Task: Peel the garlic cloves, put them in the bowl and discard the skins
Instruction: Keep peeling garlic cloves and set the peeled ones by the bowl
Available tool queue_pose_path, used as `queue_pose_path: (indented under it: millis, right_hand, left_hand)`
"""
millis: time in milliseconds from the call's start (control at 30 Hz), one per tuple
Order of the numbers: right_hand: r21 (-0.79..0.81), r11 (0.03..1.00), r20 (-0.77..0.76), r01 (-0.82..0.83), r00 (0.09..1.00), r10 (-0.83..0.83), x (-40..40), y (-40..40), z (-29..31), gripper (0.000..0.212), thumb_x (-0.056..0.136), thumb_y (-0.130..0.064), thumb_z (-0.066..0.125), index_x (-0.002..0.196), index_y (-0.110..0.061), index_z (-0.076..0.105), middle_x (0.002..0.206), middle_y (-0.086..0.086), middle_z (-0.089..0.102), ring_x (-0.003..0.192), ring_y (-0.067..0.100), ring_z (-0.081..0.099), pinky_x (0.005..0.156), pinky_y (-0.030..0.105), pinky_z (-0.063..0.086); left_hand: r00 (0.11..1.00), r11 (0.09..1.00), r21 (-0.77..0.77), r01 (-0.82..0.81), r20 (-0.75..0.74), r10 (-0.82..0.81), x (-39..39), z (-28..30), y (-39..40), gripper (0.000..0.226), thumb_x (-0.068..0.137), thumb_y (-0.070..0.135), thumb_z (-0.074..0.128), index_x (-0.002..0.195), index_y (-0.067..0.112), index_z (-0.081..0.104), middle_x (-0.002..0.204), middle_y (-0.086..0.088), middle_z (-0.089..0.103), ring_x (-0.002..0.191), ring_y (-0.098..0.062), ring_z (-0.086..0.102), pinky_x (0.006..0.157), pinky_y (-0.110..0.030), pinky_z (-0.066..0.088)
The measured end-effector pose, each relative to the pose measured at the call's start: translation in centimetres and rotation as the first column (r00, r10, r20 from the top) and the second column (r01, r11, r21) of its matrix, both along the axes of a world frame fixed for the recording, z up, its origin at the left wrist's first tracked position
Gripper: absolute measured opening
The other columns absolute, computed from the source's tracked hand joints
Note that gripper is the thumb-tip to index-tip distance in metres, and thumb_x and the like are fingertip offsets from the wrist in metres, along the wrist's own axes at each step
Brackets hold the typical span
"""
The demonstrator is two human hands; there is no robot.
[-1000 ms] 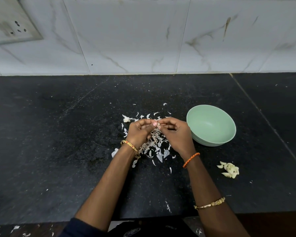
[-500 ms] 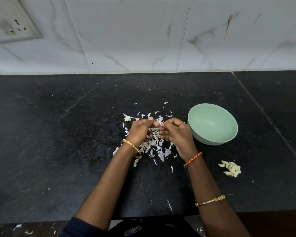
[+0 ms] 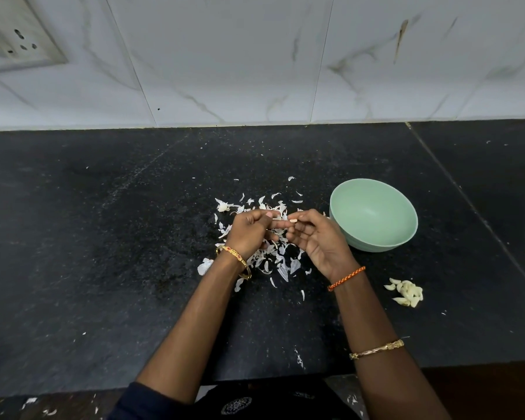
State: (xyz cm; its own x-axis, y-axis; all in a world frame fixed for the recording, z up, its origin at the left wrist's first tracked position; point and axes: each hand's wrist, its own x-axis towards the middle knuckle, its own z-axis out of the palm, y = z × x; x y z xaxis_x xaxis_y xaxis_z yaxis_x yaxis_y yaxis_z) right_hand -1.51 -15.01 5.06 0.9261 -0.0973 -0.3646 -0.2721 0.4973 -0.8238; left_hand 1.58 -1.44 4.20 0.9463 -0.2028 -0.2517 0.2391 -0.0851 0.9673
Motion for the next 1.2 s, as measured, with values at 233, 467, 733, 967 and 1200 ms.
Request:
queue_pose_path:
  millis: [233, 467, 733, 967, 1200]
  right_hand:
    - [0.061, 0.998, 0.010, -0.007, 1.000, 0.006, -0.4, -0.3, -0.2, 0.012, 0.090, 0.003, 0.053, 0.089, 0.007, 0.064, 0.075, 0.016, 0.069, 0.067, 0.015, 0.067, 0.063, 0.022, 0.058]
    - [-0.169, 0.985, 0.033, -0.028, 0.999, 0.034, -1.2, -0.4, -0.9, 0.009, 0.087, 0.003, 0.062, 0.093, 0.001, 0.069, 0.076, 0.010, 0.071, 0.066, 0.011, 0.067, 0.065, 0.021, 0.057]
    - [-0.462, 0.887, 0.094, -0.003, 0.994, 0.052, -4.7, -2.2, 0.9, 0.010, 0.080, 0.006, 0.069, 0.082, -0.003, 0.070, 0.068, 0.007, 0.071, 0.060, 0.011, 0.067, 0.061, 0.020, 0.057]
    - [-0.806, 0.568, 0.032, 0.167, 0.970, -0.240, -9.2, -11.2, 0.8, 0.022, 0.080, 0.000, 0.068, 0.069, -0.019, 0.067, 0.062, 0.005, 0.067, 0.063, 0.018, 0.068, 0.067, 0.035, 0.057]
    - [-0.885, 0.463, -0.131, 0.049, 0.928, -0.349, -12.5, -14.1, -1.9, 0.019, 0.084, -0.005, 0.067, 0.073, -0.020, 0.067, 0.072, 0.005, 0.065, 0.071, 0.020, 0.063, 0.072, 0.032, 0.055]
  left_hand:
    - [0.994, 0.994, 0.009, -0.109, 0.029, 0.109, -0.5, -0.5, -0.1, 0.007, 0.089, 0.008, 0.063, 0.087, 0.007, 0.070, 0.060, 0.009, 0.068, 0.049, 0.001, 0.059, 0.042, -0.012, 0.042]
    - [0.962, 0.962, 0.036, -0.271, 0.027, 0.270, -1.2, -0.9, -0.3, 0.022, 0.074, 0.017, 0.081, 0.063, 0.012, 0.062, 0.057, -0.003, 0.065, 0.043, -0.004, 0.054, 0.045, -0.014, 0.042]
    - [0.998, 0.998, 0.034, 0.049, 0.025, -0.050, -2.9, -0.7, -3.0, 0.018, 0.096, 0.007, 0.052, 0.087, 0.004, 0.066, 0.054, 0.007, 0.065, 0.042, -0.002, 0.059, 0.038, -0.013, 0.041]
    - [0.991, 0.990, 0.040, 0.132, 0.007, -0.133, -4.8, -1.0, -6.9, 0.024, 0.088, 0.020, 0.067, 0.066, 0.009, 0.063, 0.055, 0.003, 0.065, 0.038, -0.003, 0.051, 0.039, -0.013, 0.037]
    - [0.997, 0.997, -0.005, 0.078, -0.015, -0.078, -5.0, -1.6, -8.6, 0.013, 0.096, 0.022, 0.055, 0.103, 0.011, 0.057, 0.083, 0.001, 0.067, 0.041, -0.002, 0.055, 0.039, -0.016, 0.042]
